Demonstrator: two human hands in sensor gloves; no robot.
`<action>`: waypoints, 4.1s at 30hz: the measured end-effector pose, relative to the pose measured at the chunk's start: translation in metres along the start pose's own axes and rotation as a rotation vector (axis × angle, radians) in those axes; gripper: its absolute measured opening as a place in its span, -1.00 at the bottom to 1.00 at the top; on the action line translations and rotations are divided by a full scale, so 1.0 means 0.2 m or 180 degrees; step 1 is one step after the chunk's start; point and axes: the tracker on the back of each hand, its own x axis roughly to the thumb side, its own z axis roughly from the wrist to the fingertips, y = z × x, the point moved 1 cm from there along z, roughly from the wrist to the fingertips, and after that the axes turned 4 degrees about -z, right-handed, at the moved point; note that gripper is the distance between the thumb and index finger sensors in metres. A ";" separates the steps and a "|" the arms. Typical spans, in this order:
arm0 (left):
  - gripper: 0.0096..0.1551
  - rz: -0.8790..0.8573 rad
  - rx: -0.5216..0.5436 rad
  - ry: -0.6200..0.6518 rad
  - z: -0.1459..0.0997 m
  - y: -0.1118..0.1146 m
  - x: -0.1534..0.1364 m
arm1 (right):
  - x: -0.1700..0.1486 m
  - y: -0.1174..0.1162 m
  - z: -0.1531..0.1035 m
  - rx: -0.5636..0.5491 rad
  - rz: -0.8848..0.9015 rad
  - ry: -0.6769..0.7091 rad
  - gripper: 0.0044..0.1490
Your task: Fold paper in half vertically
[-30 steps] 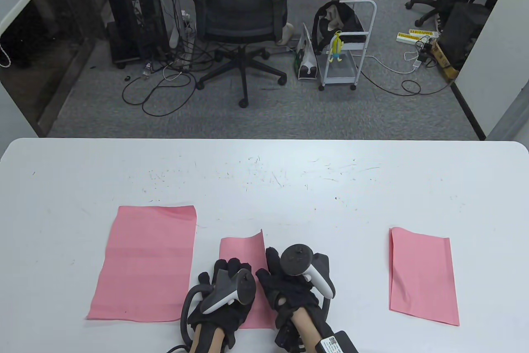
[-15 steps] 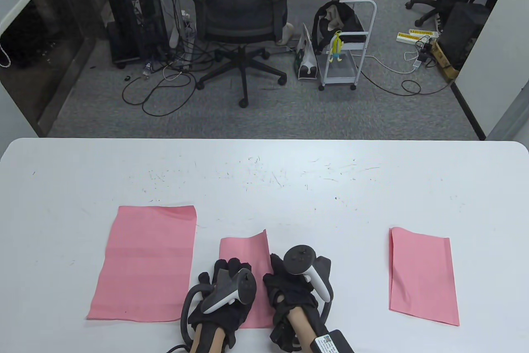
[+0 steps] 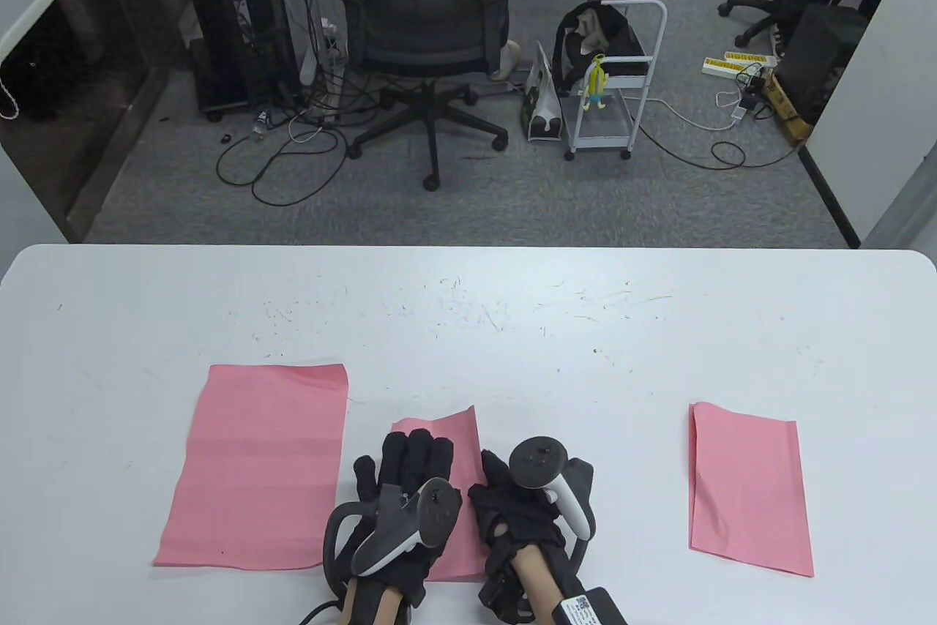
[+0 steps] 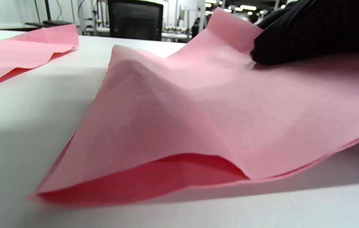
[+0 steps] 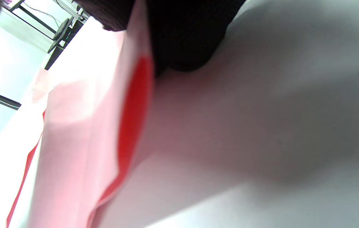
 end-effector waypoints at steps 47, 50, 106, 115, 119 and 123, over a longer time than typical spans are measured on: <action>-0.07 0.0093 -0.0069 -0.0058 -0.01 -0.02 -0.01 | -1.17 1.16 -0.42 -0.1293 0.0057 -0.1743 -0.30; -0.07 0.0103 -0.0079 -0.0061 -0.01 -0.02 -0.01 | -1.18 1.15 -0.40 -0.1331 -0.0012 -0.1837 -0.27; -0.07 0.0035 -0.0108 -0.0110 0.00 -0.01 -0.03 | 0.05 0.10 -0.20 -0.0827 -0.2597 0.0054 -0.02; -0.08 0.0176 -0.0082 -0.0137 0.00 0.00 -0.02 | 0.01 0.11 -0.18 -0.0752 -0.2502 0.0041 -0.03; -0.08 0.0251 -0.0097 -0.0166 0.01 0.00 0.00 | -0.01 0.13 -0.19 -0.0779 -0.2439 0.0061 -0.04; -0.07 0.0306 -0.0121 -0.0295 0.03 0.00 -0.02 | -0.03 0.16 -0.20 -0.0815 -0.2290 0.0116 -0.05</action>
